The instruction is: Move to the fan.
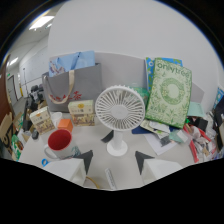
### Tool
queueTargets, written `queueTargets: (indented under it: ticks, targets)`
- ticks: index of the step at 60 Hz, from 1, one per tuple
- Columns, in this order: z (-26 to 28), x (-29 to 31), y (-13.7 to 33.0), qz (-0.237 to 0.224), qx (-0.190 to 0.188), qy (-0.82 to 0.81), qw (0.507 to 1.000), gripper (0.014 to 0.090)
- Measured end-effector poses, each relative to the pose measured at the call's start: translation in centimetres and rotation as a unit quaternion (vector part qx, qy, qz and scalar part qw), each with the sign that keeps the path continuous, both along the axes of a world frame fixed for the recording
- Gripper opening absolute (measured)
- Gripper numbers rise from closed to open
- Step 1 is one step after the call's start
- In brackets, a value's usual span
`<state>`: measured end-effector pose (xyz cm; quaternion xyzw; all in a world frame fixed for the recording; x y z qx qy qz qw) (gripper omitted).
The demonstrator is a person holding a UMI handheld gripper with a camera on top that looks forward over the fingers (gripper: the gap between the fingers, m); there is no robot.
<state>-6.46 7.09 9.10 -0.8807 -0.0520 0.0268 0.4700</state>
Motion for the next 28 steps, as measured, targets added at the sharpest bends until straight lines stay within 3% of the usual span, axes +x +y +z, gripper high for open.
queueTargets:
  ticks: [28]
  targets:
    - [-0.21,-0.36,0.67,-0.003,-0.002,0.007,1.0,0.0841]
